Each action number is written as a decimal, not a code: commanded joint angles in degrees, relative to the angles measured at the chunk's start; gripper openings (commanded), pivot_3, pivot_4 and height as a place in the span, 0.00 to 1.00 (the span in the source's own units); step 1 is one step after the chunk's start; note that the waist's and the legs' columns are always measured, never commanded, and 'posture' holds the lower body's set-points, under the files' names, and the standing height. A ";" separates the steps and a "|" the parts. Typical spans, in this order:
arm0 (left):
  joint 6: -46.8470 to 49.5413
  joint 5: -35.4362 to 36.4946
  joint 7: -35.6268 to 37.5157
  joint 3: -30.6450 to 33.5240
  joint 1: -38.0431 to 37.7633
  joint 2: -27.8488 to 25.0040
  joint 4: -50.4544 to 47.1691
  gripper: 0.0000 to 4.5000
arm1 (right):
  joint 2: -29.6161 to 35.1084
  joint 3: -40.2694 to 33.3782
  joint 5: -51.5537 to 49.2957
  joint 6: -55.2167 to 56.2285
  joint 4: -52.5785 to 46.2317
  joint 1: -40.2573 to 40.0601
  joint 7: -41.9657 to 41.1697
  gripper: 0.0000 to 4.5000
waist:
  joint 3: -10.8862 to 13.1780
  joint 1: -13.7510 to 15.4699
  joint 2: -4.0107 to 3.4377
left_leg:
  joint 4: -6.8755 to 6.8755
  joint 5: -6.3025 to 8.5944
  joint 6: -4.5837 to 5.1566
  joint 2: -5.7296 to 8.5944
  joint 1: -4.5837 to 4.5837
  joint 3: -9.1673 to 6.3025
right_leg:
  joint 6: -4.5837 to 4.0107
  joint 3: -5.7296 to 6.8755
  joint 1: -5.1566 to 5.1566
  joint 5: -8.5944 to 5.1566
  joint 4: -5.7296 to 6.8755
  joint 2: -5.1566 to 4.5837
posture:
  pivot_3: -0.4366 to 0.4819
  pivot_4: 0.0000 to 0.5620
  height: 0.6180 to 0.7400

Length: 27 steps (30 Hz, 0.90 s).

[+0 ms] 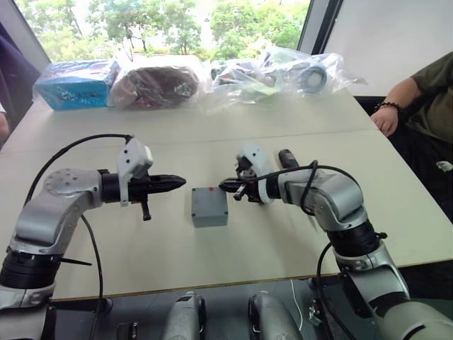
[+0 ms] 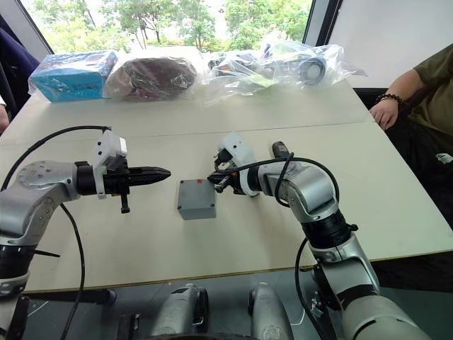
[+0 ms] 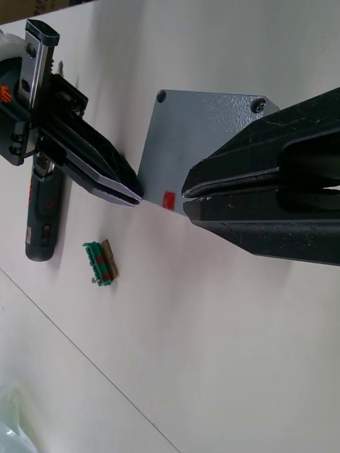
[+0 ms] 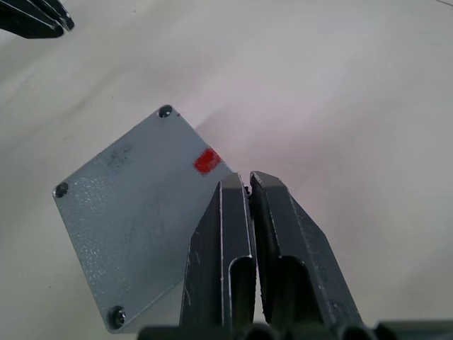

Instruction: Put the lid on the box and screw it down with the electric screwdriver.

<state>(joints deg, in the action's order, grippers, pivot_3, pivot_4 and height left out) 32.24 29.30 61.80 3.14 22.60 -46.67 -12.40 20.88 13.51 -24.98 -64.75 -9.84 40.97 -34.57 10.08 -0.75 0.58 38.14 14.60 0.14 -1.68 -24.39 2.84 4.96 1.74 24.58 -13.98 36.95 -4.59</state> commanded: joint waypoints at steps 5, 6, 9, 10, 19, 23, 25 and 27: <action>0.05 0.69 -0.13 0.31 0.64 0.13 -1.63 0.00 | 0.50 0.19 0.16 2.51 -1.18 -0.36 -1.06 0.03 | 0.00 0.03 0.00 | 0.00 0.00 0.00 0.00 0.00 0.00 | 0.00 0.00 0.00 0.00 0.00 0.00 | 0.48 0.27 1.00; 0.08 0.72 -0.12 0.33 0.66 0.12 -1.64 0.00 | 0.64 0.36 0.11 2.67 -1.42 -0.63 -1.25 0.03 | 0.00 0.04 0.00 | 0.00 0.00 0.00 0.00 0.00 0.00 | 0.00 0.00 0.00 0.00 0.00 0.00 | 0.48 0.27 1.00; 0.07 0.69 -0.09 0.30 0.73 0.11 -1.62 0.00 | 0.98 0.90 0.09 3.14 -1.88 -1.38 -1.69 0.03 | 0.00 0.01 0.00 | 0.00 0.00 0.00 0.00 0.00 0.00 | 0.00 0.00 0.00 0.00 0.00 0.00 | 0.48 0.27 1.00; 0.08 0.69 -0.09 0.28 0.76 0.12 -1.62 0.00 | 1.15 1.11 0.15 3.34 -2.00 -1.63 -1.87 0.03 | 0.00 0.02 0.00 | 0.00 0.00 0.00 0.00 0.00 0.00 | 0.00 0.00 0.00 0.00 0.00 0.00 | 0.48 0.27 1.00; 0.12 0.69 -0.03 0.13 1.02 0.17 -1.49 0.00 | 2.31 1.28 0.42 4.59 -2.58 -2.09 -2.56 0.58 | 0.00 0.02 0.00 | 0.00 0.00 0.00 0.00 0.00 0.00 | 0.00 0.00 0.00 0.00 0.00 -0.01 | 0.48 0.27 1.00; 0.21 0.80 -0.04 0.10 1.02 0.21 -1.72 0.00 | 3.44 -0.23 0.86 4.93 -3.58 -1.56 -1.73 0.90 | 0.00 0.03 0.00 | 0.00 0.00 0.00 0.00 0.00 0.00 | 0.00 0.00 0.00 0.00 0.00 0.00 | 0.48 0.27 1.00; 0.33 0.92 -0.09 0.05 1.15 0.30 -1.92 0.00 | 5.80 -1.60 0.61 4.15 -4.63 -1.66 -2.25 1.00 | 0.00 0.12 0.00 | 0.00 0.00 0.00 0.00 0.00 0.00 | 0.00 0.00 0.00 0.00 0.00 0.00 | 0.48 0.27 1.00; 0.44 1.16 -0.01 0.05 1.40 0.51 -2.12 0.00 | 8.44 -3.52 0.05 2.97 -5.68 -1.59 -2.69 1.00 | 0.01 0.22 0.01 | 0.00 0.00 0.00 0.01 -0.01 0.00 | 0.00 0.00 0.00 0.00 -0.01 -0.02 | 0.48 0.27 1.00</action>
<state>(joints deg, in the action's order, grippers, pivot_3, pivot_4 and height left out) 32.47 29.35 61.78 2.90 22.79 -46.10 -12.44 27.35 13.57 -24.18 -61.17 -12.45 38.67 -36.64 10.09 -0.53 0.59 38.14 14.60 0.14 -1.67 -24.40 2.83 4.96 1.74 24.57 -13.98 36.94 -4.63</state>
